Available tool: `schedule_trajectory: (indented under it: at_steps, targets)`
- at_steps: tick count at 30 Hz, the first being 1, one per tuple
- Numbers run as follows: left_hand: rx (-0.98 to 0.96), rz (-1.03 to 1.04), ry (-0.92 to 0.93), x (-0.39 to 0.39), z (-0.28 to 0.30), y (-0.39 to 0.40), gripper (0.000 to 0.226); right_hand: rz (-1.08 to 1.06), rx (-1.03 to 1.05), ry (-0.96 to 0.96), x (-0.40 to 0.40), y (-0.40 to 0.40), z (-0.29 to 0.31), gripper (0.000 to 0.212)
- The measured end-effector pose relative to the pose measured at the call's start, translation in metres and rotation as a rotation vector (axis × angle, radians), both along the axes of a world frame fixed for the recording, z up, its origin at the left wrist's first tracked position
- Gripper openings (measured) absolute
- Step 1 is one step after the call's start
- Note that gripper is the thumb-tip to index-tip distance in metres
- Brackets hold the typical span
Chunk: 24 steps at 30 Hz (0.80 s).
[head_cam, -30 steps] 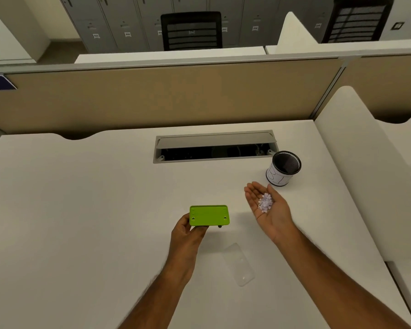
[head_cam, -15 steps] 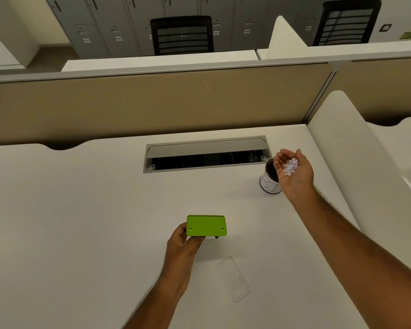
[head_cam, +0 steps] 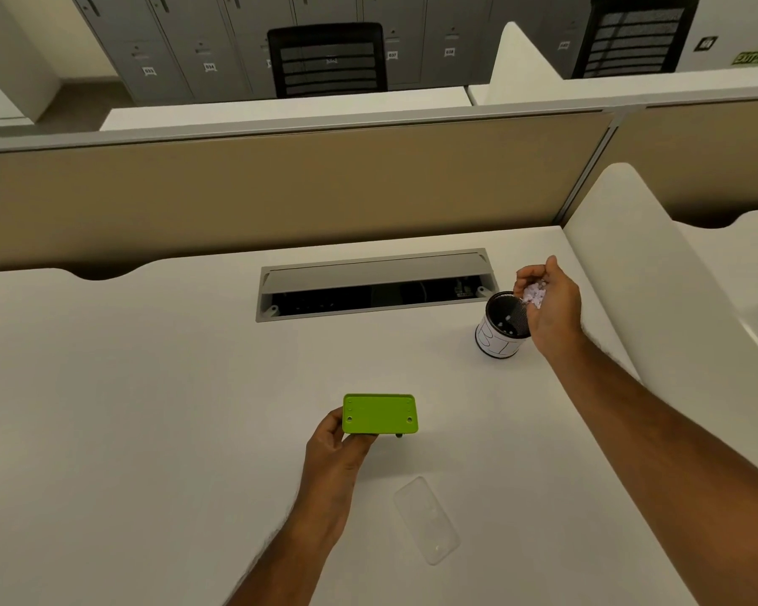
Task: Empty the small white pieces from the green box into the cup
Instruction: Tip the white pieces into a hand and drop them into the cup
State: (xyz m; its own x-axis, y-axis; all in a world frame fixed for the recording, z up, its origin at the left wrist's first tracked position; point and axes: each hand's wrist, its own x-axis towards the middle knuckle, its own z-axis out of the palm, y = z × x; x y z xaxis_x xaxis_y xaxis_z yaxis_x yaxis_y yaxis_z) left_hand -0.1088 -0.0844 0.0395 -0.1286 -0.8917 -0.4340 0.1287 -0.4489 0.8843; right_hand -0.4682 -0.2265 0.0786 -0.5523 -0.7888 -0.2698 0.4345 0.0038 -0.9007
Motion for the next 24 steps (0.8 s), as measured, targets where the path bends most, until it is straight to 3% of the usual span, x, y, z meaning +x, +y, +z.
schedule_trajectory:
  at_steps: [6, 15, 19, 24]
  targets:
    - [0.001, -0.002, 0.007, 0.002, -0.001, 0.002, 0.077, 0.075, 0.012, 0.179, 0.001, 0.005, -0.001, 0.055]
    - [0.009, 0.014, 0.013, 0.001, 0.004, 0.004, 0.077, 0.241, -0.002, 0.286, 0.005, 0.015, 0.003, 0.082]
    - [0.026, 0.015, -0.005, 0.003, 0.006, 0.005, 0.053, 0.3, 0.034, 0.308, 0.005, 0.018, 0.007, 0.088]
    - [0.044, 0.029, -0.002, 0.003, 0.007, 0.007, 0.051, 0.37, 0.06, 0.342, 0.007, 0.019, 0.013, 0.091]
